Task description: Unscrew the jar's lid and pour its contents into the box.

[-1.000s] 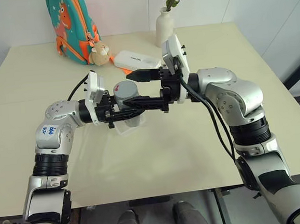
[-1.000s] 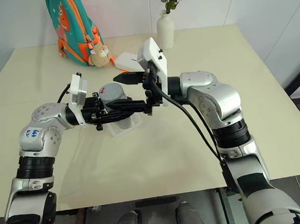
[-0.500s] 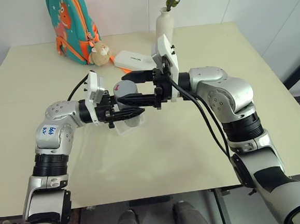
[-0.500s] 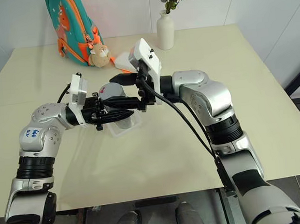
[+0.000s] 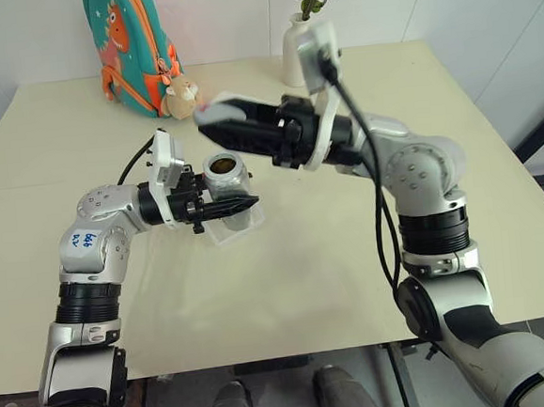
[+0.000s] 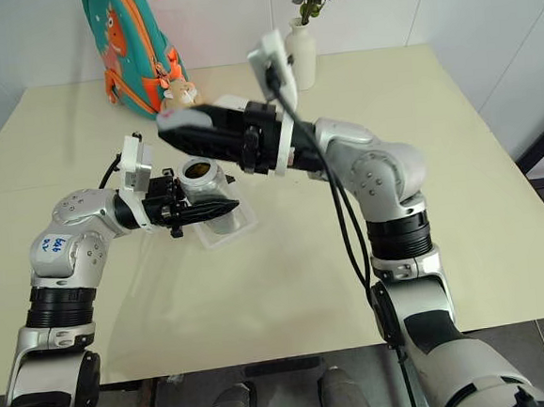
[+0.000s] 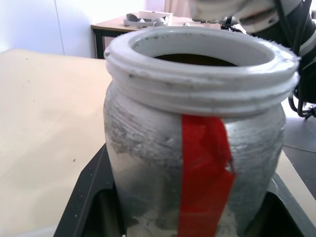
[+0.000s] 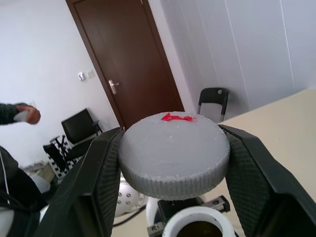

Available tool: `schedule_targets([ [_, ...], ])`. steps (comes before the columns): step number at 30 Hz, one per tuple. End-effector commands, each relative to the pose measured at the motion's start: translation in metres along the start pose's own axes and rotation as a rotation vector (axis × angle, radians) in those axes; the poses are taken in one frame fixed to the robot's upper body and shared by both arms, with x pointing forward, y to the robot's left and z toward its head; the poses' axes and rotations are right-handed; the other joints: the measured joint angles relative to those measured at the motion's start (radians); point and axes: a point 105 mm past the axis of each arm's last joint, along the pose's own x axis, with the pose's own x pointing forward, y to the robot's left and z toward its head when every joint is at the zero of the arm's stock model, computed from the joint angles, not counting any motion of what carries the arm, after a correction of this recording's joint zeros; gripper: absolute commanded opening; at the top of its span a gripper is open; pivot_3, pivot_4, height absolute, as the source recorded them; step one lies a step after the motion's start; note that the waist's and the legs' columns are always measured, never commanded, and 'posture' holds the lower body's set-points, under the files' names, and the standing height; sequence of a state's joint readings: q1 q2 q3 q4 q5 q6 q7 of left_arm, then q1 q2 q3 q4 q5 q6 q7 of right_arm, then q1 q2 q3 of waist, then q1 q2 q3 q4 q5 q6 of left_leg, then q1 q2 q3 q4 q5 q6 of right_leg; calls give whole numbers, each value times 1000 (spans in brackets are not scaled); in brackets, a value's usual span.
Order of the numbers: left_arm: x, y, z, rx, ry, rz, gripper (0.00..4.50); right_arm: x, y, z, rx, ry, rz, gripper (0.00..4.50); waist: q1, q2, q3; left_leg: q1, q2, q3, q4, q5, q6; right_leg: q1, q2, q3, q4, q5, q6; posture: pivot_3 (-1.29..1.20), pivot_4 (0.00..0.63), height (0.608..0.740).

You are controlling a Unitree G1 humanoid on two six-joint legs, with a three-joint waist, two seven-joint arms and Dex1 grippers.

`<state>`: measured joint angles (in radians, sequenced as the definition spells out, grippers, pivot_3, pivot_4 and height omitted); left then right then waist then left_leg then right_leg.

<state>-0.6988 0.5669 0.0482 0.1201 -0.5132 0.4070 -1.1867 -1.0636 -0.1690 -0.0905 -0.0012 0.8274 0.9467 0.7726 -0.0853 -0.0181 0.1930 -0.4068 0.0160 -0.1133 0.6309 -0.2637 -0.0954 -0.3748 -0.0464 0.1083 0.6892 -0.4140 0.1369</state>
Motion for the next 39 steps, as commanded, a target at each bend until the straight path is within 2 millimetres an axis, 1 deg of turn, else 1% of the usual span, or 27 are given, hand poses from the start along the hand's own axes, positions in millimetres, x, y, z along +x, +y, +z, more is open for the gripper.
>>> schedule_targets([
  [1,0,-3,10,58,-1,-12,1967,-5,4,6,-69,4,-28,2718,-1,0,0,0,0,0,0,0,0,0,0,0,0,0,0,0,150,740],
  [3,-3,-1,10,71,12,8,1967,-24,-5,6,-171,30,-119,2718,1,0,0,0,0,0,0,0,0,0,0,0,0,0,0,0,150,740],
  [5,-9,3,11,83,26,37,1967,-49,-19,9,-256,41,-250,2718,5,0,0,0,-1,1,0,0,1,0,0,-1,-1,0,0,0,150,740],
  [6,-12,5,12,87,30,49,1967,-59,-24,10,-280,42,-299,2718,5,0,0,-1,-1,1,0,0,1,0,0,-1,-1,0,0,0,150,740],
  [8,-20,10,15,88,38,95,1967,-97,-39,10,-325,25,-475,2718,5,0,0,-1,-1,3,-1,0,1,0,0,-1,-2,0,0,0,150,740],
  [9,-23,12,16,88,44,110,1967,-111,-43,9,-337,25,-535,2718,6,0,0,-1,-1,4,-1,0,1,0,0,-1,-2,0,0,0,150,740],
  [11,-34,24,19,88,84,204,1967,-157,-50,-6,-406,83,-717,2718,7,0,0,-1,-1,5,-1,-1,1,0,0,-1,-3,0,0,0,150,740],
  [14,-48,39,26,88,102,320,1967,-209,-51,-39,-429,174,-920,2718,12,-1,0,-2,0,5,-2,-1,2,1,1,-1,-5,0,0,0,150,740],
  [15,-51,43,28,90,98,347,1967,-220,-51,-47,-432,190,-969,2718,11,-1,0,-2,-1,6,-2,-1,2,1,0,0,-5,0,0,0,150,740],
  [17,-56,49,32,96,89,398,1967,-241,-48,-70,-447,250,-1041,2718,5,-1,1,-2,-1,8,-1,-2,3,0,0,2,-4,0,0,0,150,740],
  [19,-58,53,34,91,75,438,1967,-256,-44,-93,-448,303,-1075,2718,3,-1,1,-1,-1,10,0,-2,3,1,0,3,-3,0,0,0,150,740],
  [20,-58,54,35,91,68,450,1967,-260,-42,-102,-445,314,-1085,2718,3,-1,1,0,-1,11,0,-2,3,1,1,4,-2,0,0,0,150,740],
  [21,-59,55,36,90,57,459,1967,-263,-40,-109,-447,330,-1090,2718,3,-1,1,1,-1,11,0,-1,3,1,1,4,-1,0,0,0,150,740],
  [24,-59,57,39,63,22,480,1967,-264,-40,-114,-422,306,-1088,3559,1,-1,1,2,0,11,0,-1,4,1,1,4,1,1,0,0,150,740],
  [27,-61,62,42,60,-17,526,1967,-271,-42,-111,-388,258,-1117,4471,4,-1,1,2,0,10,0,1,6,2,2,4,1,3,0,0,150,740],
  [30,-61,63,42,64,-19,547,1967,-271,-42,-106,-394,240,-1101,4471,10,-1,1,2,0,10,0,2,7,2,2,4,0,5,1,0,150,740],
  [31,-62,64,40,68,-4,558,1967,-268,-41,-102,-400,230,-1077,4471,12,-1,1,2,-1,10,0,2,7,2,1,4,0,5,1,0,150,740],
  [33,-65,67,34,85,34,591,1967,-247,-38,-89,-425,218,-961,4471,13,-1,1,2,-1,10,0,2,7,2,1,4,0,5,1,0,150,740],
  [35,-68,73,30,135,83,641,1967,-217,-34,-76,-447,217,-823,4471,10,-1,1,2,-1,10,0,2,7,2,1,4,0,5,1,0,150,740],
  [37,-70,80,29,187,111,685,1967,-197,-33,-68,-462,232,-731,4471,7,-1,1,2,0,10,0,3,7,2,2,4,0,6,1,0,150,740],
  [39,-68,85,24,236,191,694,1967,-165,-28,-59,-482,264,-579,4471,7,-1,1,2,0,9,0,3,7,2,2,3,0,6,1,0,150,740],
])
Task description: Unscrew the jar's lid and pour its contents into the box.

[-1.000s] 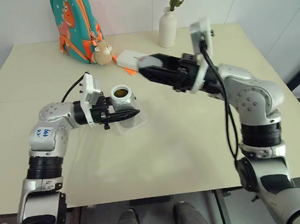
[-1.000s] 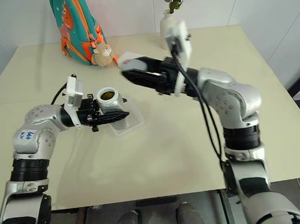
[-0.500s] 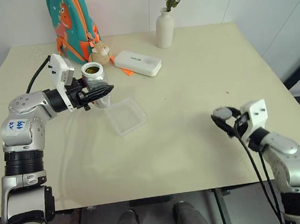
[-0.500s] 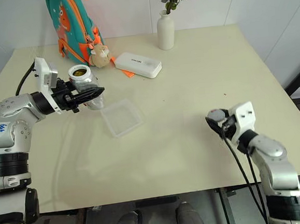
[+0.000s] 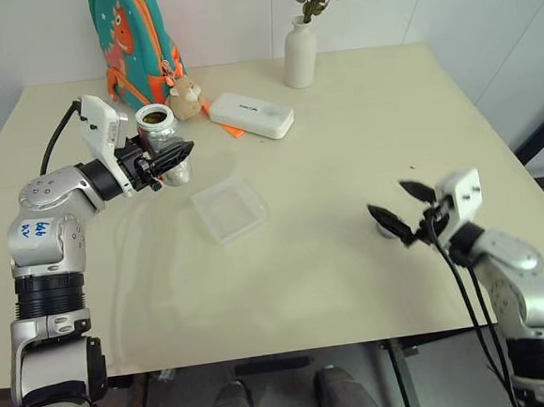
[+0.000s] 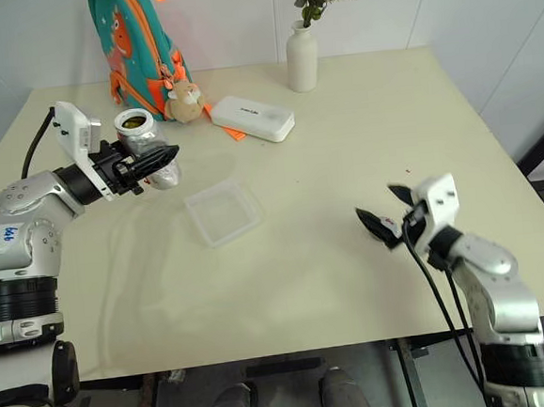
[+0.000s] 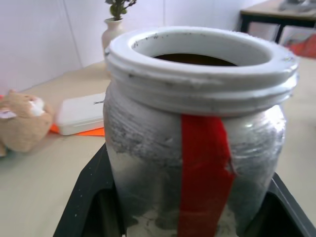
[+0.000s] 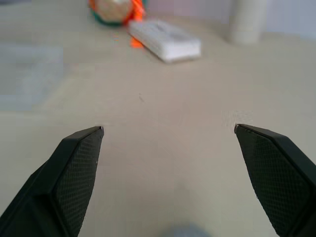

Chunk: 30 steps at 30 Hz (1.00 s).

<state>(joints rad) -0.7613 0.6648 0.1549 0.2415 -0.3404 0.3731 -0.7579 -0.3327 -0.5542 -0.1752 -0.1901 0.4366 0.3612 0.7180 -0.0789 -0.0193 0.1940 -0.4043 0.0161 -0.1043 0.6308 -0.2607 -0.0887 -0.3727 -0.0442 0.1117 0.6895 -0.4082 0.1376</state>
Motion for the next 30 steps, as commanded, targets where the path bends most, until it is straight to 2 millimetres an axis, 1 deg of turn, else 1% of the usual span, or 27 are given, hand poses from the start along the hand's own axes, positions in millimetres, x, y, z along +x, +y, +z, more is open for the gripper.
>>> schedule_targets([
  [1,7,9,9,158,35,46,1967,29,35,40,-65,-32,264,4471,1,0,0,0,0,0,-1,0,0,0,0,0,0,0,0,0,150,740],
  [3,13,9,10,205,37,41,1967,40,42,51,-88,-16,337,4471,3,0,0,0,-1,0,-1,1,0,0,-1,0,0,1,0,0,150,740],
  [5,18,5,10,275,58,11,1967,47,47,56,-93,3,386,4471,9,0,0,-1,0,-1,-1,1,0,0,0,-1,-2,1,0,0,150,740],
  [8,26,-9,8,347,49,-67,1967,58,63,63,-92,11,483,4471,21,0,0,-2,0,-1,-2,3,-3,-1,-1,-1,-5,1,0,0,150,740],
  [10,25,-17,2,378,57,-114,1967,61,70,62,-95,15,512,4471,25,0,0,-4,-1,-1,-3,3,-3,-2,-2,-1,-7,1,0,0,150,740],
  [13,21,-26,-4,400,56,-155,1967,61,81,55,-101,30,546,4471,25,0,0,-6,-1,0,-3,3,-3,-2,-3,-1,-9,1,0,0,150,740],
  [17,15,-20,-6,397,58,-121,1967,57,85,47,-96,47,553,4471,25,-1,1,-6,-1,-1,-2,2,-3,-3,-3,-2,-9,1,0,0,150,740],
  [21,10,-19,-5,423,63,-116,1967,53,82,44,-73,53,541,4471,23,-1,1,-6,-1,-1,-1,2,-2,-3,-2,-2,-6,1,0,0,150,740],
  [24,8,-18,-5,512,78,-106,1967,51,78,42,-62,56,519,4471,23,-1,1,-5,-1,-1,-1,2,-2,-3,-2,-2,-4,1,0,0,150,740],
  [27,12,-10,0,599,72,-24,1967,52,75,41,-43,50,499,4471,25,-1,1,-5,-1,-1,-1,2,-2,-3,-2,-2,-3,1,0,0,150,740],
  [30,14,-1,1,813,118,53,1967,53,74,42,-21,37,485,4471,24,-1,1,-5,-1,-1,0,2,-2,-3,-2,-2,-3,1,0,0,150,740],
])
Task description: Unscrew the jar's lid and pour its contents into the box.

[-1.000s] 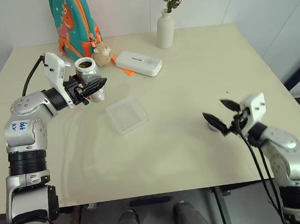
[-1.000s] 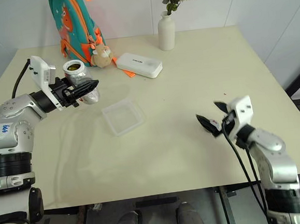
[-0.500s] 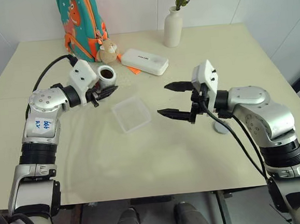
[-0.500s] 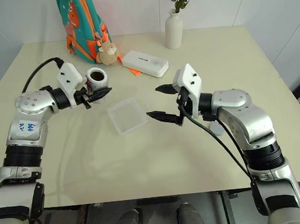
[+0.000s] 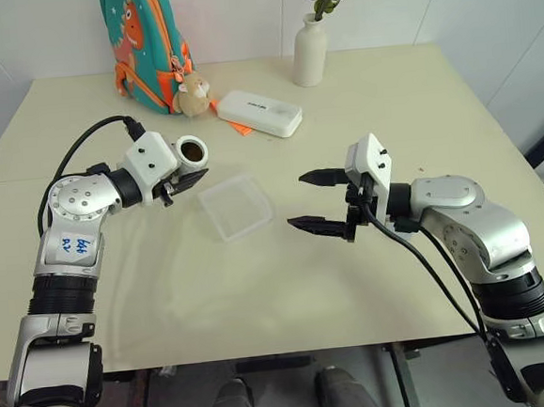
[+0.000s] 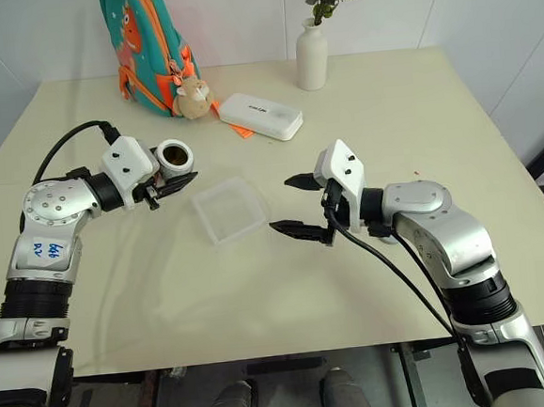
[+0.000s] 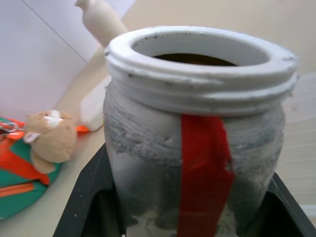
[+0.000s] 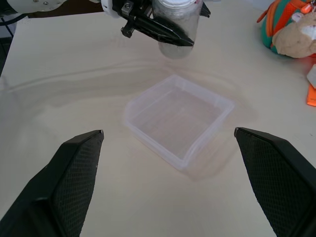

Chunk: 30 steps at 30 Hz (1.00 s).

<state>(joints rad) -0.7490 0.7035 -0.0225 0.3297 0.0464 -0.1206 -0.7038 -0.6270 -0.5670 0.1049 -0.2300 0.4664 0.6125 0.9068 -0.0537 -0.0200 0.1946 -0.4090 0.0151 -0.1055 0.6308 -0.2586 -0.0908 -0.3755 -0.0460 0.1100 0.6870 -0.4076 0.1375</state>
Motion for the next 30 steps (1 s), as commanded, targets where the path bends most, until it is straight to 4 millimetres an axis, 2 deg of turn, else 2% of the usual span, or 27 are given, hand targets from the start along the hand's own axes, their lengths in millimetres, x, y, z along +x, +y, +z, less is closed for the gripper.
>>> schedule_targets([
  [1,0,24,11,278,27,134,1967,-3,-1,11,1,-60,-16,4471,-1,0,0,0,0,0,0,0,0,0,0,0,0,0,0,0,150,740],
  [2,0,26,12,318,25,158,1967,-3,-1,12,4,-63,-18,4471,-1,0,0,0,0,0,0,0,0,0,0,0,0,0,0,0,150,740],
  [4,4,29,22,552,27,190,1967,-3,-3,11,9,-68,-28,4471,-1,0,0,0,0,0,0,0,0,0,0,0,0,0,0,0,150,740],
  [7,8,23,35,896,-6,196,1967,-2,-5,13,21,-84,-42,4471,0,0,0,0,0,0,-1,0,0,0,0,1,0,0,0,0,150,740],
  [12,6,17,44,1342,-64,277,1967,-1,-8,14,36,-107,-60,4471,-2,0,0,0,0,1,-2,0,0,0,0,1,0,0,0,0,150,740],
  [16,7,12,41,1460,-74,325,1967,0,-9,16,48,-131,-78,4471,0,0,0,0,-1,1,-2,-2,3,-1,0,1,1,0,0,0,150,740],
  [20,12,12,55,1571,-136,419,1967,2,-9,18,66,-159,-95,4471,3,0,0,0,-1,1,-1,-2,4,-1,0,1,2,0,0,0,150,740],
  [24,19,8,41,1607,-94,362,1967,2,-9,21,77,-187,-106,4471,3,0,0,0,-1,1,-1,-2,4,-1,0,1,3,0,0,0,150,740],
  [25,16,7,46,1655,-124,426,1967,1,-9,22,79,-194,-110,4471,2,0,0,0,-1,1,-2,-2,4,-1,0,1,3,0,0,0,150,740],
  [28,18,3,33,1647,-91,383,1967,-1,-8,24,84,-209,-122,4471,1,0,0,0,-1,1,-2,-2,4,-1,0,1,2,0,0,0,150,740],
  [30,20,1,32,1652,-97,376,1967,-2,-7,26,90,-219,-125,4471,1,0,0,0,-1,1,-2,-2,4,-1,0,1,2,0,0,0,150,740],
])
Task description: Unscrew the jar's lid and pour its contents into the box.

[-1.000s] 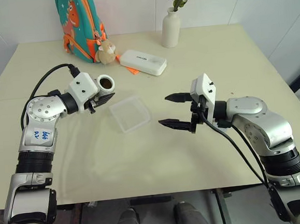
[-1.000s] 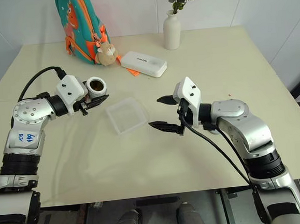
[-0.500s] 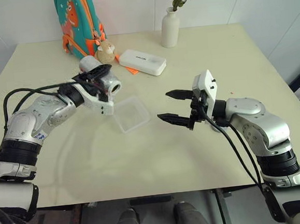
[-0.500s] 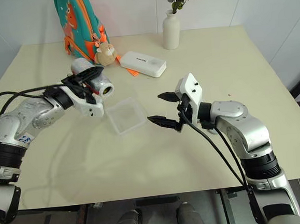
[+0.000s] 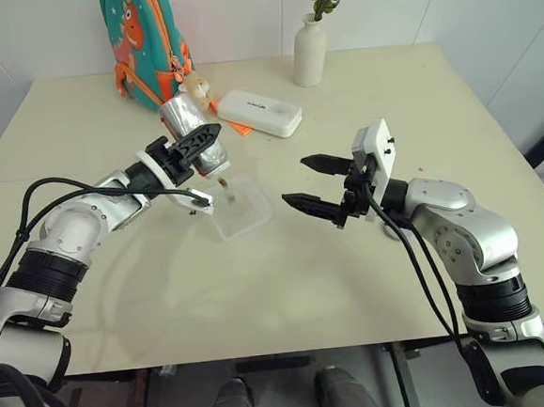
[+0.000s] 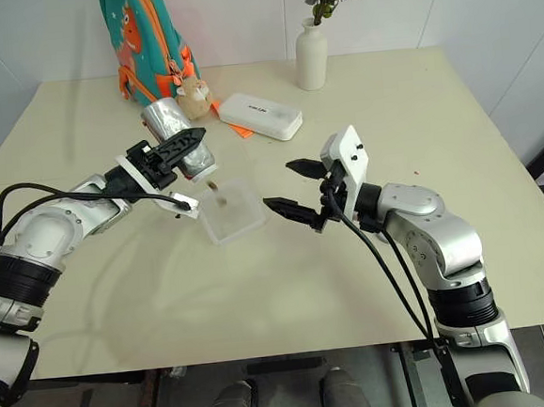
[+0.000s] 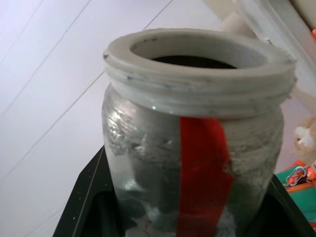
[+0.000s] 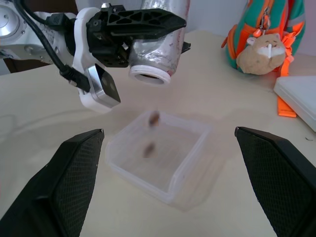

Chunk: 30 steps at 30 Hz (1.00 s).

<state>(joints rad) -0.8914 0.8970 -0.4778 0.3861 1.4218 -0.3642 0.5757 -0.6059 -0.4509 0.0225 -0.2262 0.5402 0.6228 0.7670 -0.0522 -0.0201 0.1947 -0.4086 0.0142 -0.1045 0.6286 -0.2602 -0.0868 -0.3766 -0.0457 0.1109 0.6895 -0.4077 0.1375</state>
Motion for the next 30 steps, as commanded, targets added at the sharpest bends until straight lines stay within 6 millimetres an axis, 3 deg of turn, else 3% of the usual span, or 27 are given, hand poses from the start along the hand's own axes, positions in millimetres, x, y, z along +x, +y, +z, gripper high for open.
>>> schedule_targets([
  [1,2,-2,-5,3,25,-6,1967,-4,4,15,-16,-63,-2,4471,-1,0,0,0,0,0,0,0,0,0,0,0,0,0,0,0,150,740],
  [5,5,2,-8,-28,30,21,1967,-5,5,16,-11,-68,-7,4471,1,0,0,0,0,0,1,0,0,0,0,0,0,0,0,0,150,740],
  [11,-3,2,-40,-330,178,8,1967,-10,5,16,-8,-71,-7,4471,1,0,0,0,0,0,0,0,0,0,0,0,0,0,0,0,150,740],
  [14,-12,-13,-61,-660,313,-35,1967,-13,7,16,-23,-58,14,4471,0,0,0,0,0,0,0,0,0,0,0,0,1,0,0,0,150,740],
  [17,-25,-55,-70,-1275,543,-124,1967,-18,5,16,-45,-36,15,4471,4,0,0,0,0,0,1,0,0,0,0,-1,2,0,0,0,150,740],
  [18,-29,-69,-67,-1543,618,-134,1967,-20,3,16,-55,-26,10,4471,5,0,0,1,0,0,1,1,0,0,-1,-1,2,0,0,0,150,740],
  [21,-38,-95,-54,-2097,753,-97,1967,-26,0,15,-81,6,2,4471,3,0,0,0,0,-1,2,1,1,0,0,-2,2,0,0,0,150,740],
  [25,-46,-103,-52,-2307,774,42,1967,-31,-1,12,-92,36,0,4471,-9,-1,0,0,0,-2,2,1,1,0,0,-2,2,0,0,0,150,740],
  [30,-57,-119,-50,-2354,851,156,1967,-35,1,5,-123,82,7,4471,-4,-1,0,0,0,-2,3,4,-3,0,0,-2,2,0,0,0,150,740],
])
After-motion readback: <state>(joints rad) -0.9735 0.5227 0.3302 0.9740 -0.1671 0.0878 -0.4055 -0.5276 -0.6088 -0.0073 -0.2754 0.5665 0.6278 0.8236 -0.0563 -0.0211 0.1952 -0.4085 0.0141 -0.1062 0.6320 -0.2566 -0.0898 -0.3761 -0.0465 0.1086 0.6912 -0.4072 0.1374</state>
